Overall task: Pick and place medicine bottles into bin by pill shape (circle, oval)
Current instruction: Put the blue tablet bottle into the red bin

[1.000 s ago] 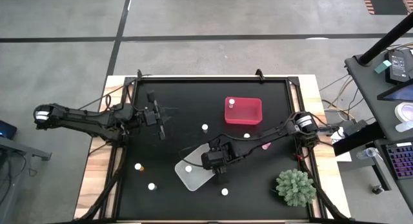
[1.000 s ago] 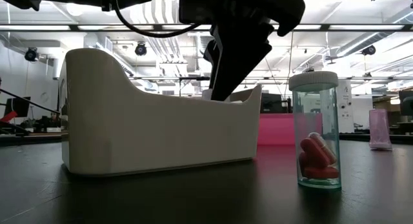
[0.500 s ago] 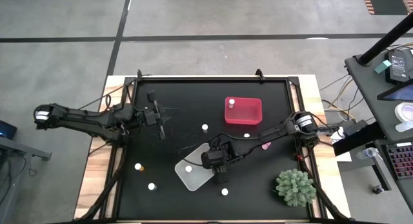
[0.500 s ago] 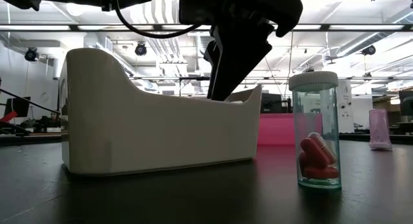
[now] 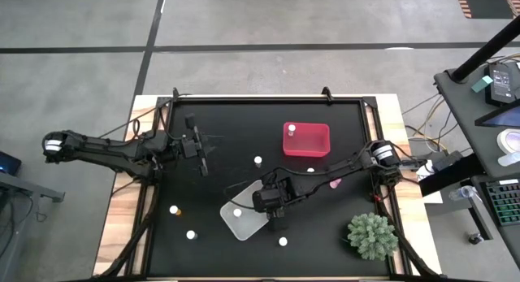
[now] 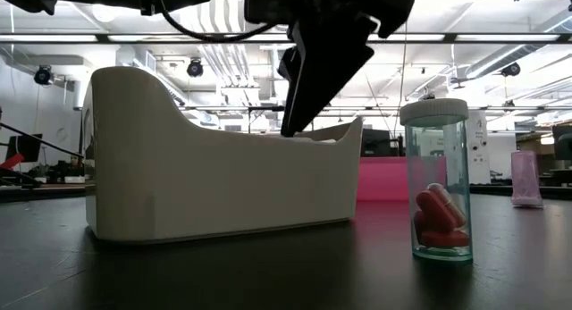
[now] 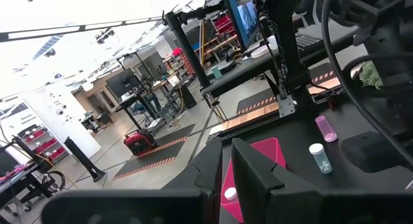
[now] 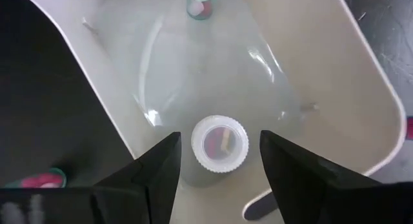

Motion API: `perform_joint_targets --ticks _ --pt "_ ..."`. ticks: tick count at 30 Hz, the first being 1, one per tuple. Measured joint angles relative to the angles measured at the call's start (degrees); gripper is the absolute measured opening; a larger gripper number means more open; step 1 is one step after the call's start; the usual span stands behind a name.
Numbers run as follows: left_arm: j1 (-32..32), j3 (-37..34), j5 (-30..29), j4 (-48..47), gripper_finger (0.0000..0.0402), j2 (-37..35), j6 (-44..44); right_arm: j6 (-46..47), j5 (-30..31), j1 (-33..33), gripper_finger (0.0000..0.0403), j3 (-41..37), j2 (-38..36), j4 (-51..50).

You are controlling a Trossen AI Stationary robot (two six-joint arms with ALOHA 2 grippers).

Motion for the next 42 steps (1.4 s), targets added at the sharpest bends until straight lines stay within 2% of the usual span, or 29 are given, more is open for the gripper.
perform_joint_targets --ticks 11,16,23,27,35,42 --pt "0.0 0.0 0.0 0.0 0.0017 0.0 0.0 -1.7 0.4 0.0 0.0203 6.4 -0.9 -12.1" --pt "0.0 0.0 0.0 0.0 0.0017 0.0 0.0 -1.2 5.2 0.0 0.0203 5.8 -5.0 -15.6" --pt "0.0 0.0 0.0 0.1 0.0017 0.5 0.0 0.2 11.1 0.0 0.0203 5.7 -10.6 -15.4" --pt "0.0 0.0 0.0 0.0 0.0017 0.8 0.0 5.4 15.2 -0.2 0.0203 5.6 -12.6 -16.0" --pt "0.0 0.0 0.0 0.3 0.0017 0.8 0.0 19.2 15.6 -1.9 0.0203 4.6 -16.1 -19.1" --pt "0.0 0.0 0.0 0.2 0.0017 0.8 0.0 39.8 15.1 -6.8 0.0203 1.4 -18.5 -29.4"
